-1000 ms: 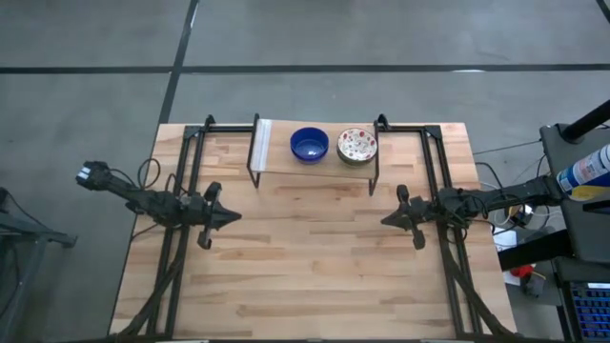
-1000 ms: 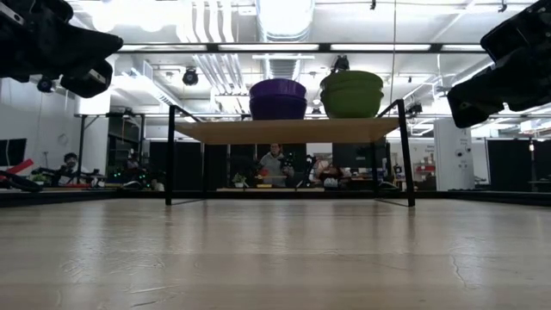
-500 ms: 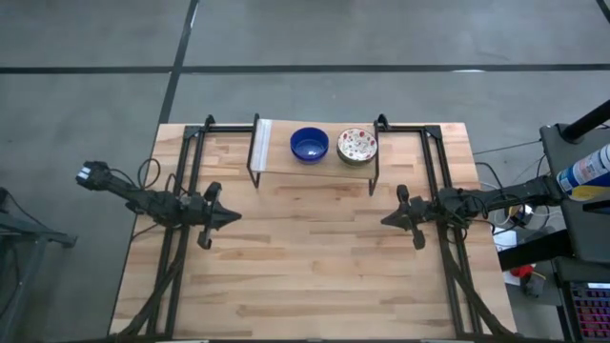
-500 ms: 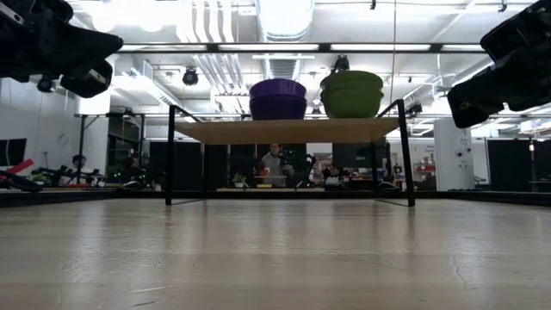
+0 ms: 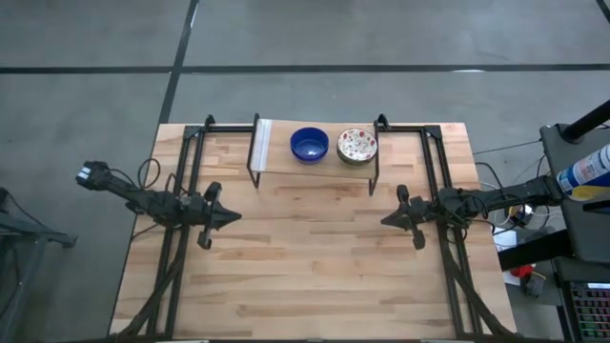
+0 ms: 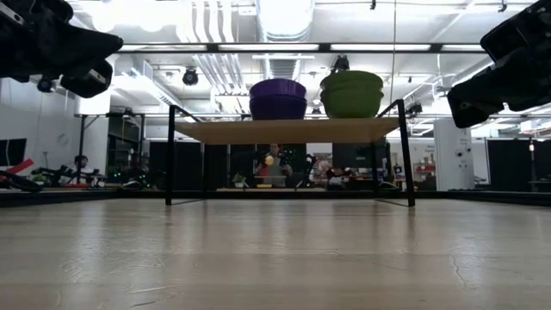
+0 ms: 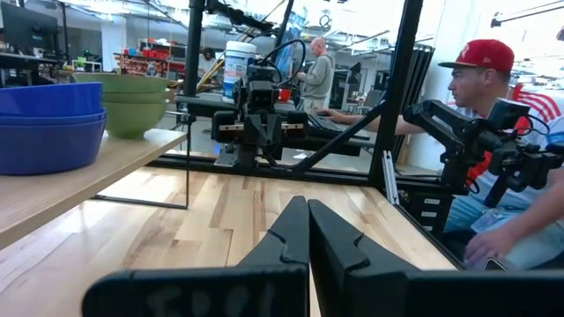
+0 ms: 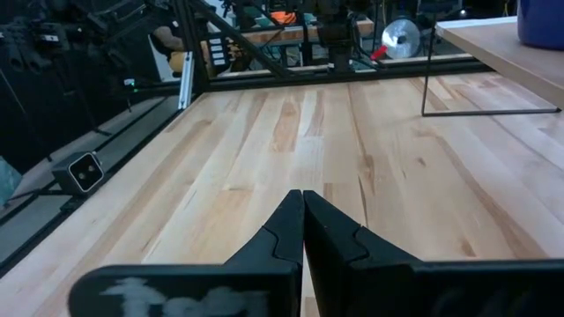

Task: Pick & Place Mini bowls
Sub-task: Return to Home Position

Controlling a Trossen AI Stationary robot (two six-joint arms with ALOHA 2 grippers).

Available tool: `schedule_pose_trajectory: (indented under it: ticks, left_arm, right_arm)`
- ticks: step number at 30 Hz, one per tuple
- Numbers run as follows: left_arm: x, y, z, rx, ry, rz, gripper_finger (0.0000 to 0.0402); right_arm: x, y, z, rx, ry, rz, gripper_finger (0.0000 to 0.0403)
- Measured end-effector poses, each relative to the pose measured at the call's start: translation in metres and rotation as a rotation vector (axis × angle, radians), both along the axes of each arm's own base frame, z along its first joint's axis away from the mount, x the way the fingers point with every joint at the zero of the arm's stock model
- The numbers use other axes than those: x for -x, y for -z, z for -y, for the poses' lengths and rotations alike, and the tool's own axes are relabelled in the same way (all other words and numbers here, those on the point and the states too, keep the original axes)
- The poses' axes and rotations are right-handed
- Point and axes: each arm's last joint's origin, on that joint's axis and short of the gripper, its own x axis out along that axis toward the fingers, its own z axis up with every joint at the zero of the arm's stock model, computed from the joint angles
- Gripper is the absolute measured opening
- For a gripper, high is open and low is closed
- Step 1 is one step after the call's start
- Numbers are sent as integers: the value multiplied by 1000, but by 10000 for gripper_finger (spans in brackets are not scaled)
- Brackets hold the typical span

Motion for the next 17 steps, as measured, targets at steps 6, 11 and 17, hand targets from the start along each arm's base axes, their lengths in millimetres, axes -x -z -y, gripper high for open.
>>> schedule_pose_trajectory:
  ticks: [6, 11, 17]
  left_arm:
    - [0, 0, 0, 0, 0, 0, 0]
    - [0, 0, 0, 0, 0, 0, 0]
    - [0, 0, 0, 0, 0, 0, 0]
  right_arm:
    - [0, 0, 0, 0, 0, 0, 9]
    - [0, 0, 0, 0, 1, 0, 9]
    - [0, 0, 0, 0, 1, 1, 9]
